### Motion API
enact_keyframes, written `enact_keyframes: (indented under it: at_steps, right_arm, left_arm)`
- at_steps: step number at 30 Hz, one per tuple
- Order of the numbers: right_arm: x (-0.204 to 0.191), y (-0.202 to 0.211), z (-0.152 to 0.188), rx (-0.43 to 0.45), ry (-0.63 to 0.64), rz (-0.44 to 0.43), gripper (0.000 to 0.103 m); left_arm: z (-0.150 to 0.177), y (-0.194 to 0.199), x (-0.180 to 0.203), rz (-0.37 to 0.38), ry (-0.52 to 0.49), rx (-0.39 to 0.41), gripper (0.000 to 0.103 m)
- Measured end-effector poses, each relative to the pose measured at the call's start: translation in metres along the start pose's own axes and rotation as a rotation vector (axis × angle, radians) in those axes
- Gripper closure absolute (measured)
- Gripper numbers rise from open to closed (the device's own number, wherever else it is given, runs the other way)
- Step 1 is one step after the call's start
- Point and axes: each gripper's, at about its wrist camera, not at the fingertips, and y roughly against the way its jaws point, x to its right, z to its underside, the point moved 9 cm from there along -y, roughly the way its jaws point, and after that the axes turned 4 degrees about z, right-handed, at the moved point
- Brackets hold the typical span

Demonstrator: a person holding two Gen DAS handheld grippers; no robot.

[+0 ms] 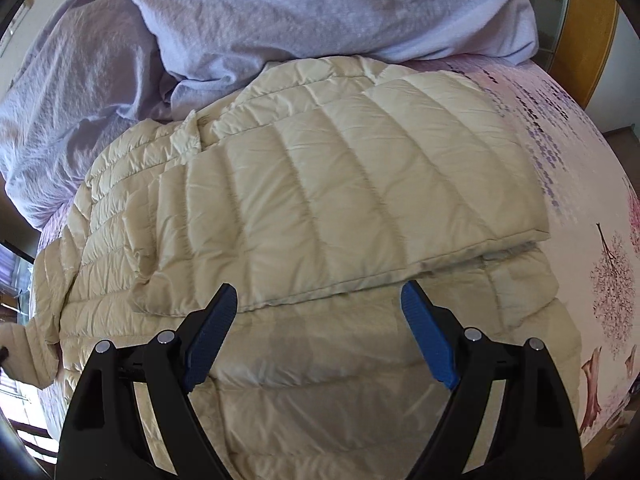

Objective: Fold large clothes
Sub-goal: 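Grasp the cuff of the other sleeve with the left gripper, then lay the sleeve across the jacket body with the left gripper and release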

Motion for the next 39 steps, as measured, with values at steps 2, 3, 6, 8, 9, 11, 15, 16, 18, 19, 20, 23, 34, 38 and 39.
enact_keyframes:
  at_steps: [2,3,6,8,9,11,15,16,18,19,20,23,34,38,39]
  right_arm:
    - [0.011,0.001,0.0,-0.002,-0.005,0.001,0.017]
    - [0.017,0.001,0.001,-0.004,-0.007,0.003,0.017]
    - [0.032,0.002,0.002,-0.008,-0.013,0.005,0.017]
    - [0.044,0.004,0.002,-0.003,-0.021,0.013,0.017]
    - [0.052,0.006,0.002,-0.001,-0.025,0.015,0.017]
    - [0.064,0.007,0.002,0.002,-0.026,0.024,0.017]
    - [0.088,0.009,0.001,0.006,-0.031,0.043,0.017]
    - [0.095,0.01,0.001,0.007,-0.038,0.045,0.017]
    - [0.106,0.01,0.0,0.006,-0.049,0.049,0.017]
    - [0.112,0.01,0.001,0.006,-0.055,0.051,0.017]
    - [0.118,0.01,0.001,0.005,-0.06,0.053,0.017]
    - [0.132,0.01,0.004,0.003,-0.069,0.057,0.017]
    - [0.166,0.006,0.012,-0.008,-0.085,0.077,0.017]
    - [0.17,0.005,0.014,-0.012,-0.09,0.075,0.017]
    - [0.17,0.006,0.015,-0.011,-0.087,0.074,0.017]
  left_arm:
    - [-0.002,0.006,0.04,0.054,-0.046,0.01,0.098]
    - [-0.002,0.008,0.06,0.08,-0.073,0.011,0.098]
    - [0.006,0.009,0.121,0.144,-0.151,0.001,0.098]
    - [0.017,0.007,0.156,0.181,-0.198,-0.013,0.098]
    - [0.023,0.006,0.177,0.202,-0.225,-0.021,0.098]
    - [0.036,0.003,0.208,0.233,-0.266,-0.037,0.098]
    - [0.068,-0.003,0.272,0.295,-0.347,-0.077,0.098]
    - [0.076,-0.004,0.284,0.305,-0.366,-0.083,0.098]
    - [0.094,-0.006,0.311,0.332,-0.41,-0.1,0.098]
    - [0.101,-0.007,0.32,0.341,-0.428,-0.109,0.098]
    - [0.11,-0.009,0.332,0.35,-0.448,-0.118,0.098]
    - [0.131,-0.014,0.357,0.373,-0.495,-0.148,0.098]
    - [0.193,-0.029,0.42,0.436,-0.597,-0.225,0.098]
    - [0.208,-0.031,0.432,0.446,-0.623,-0.241,0.098]
    - [0.209,-0.032,0.432,0.446,-0.627,-0.244,0.098]
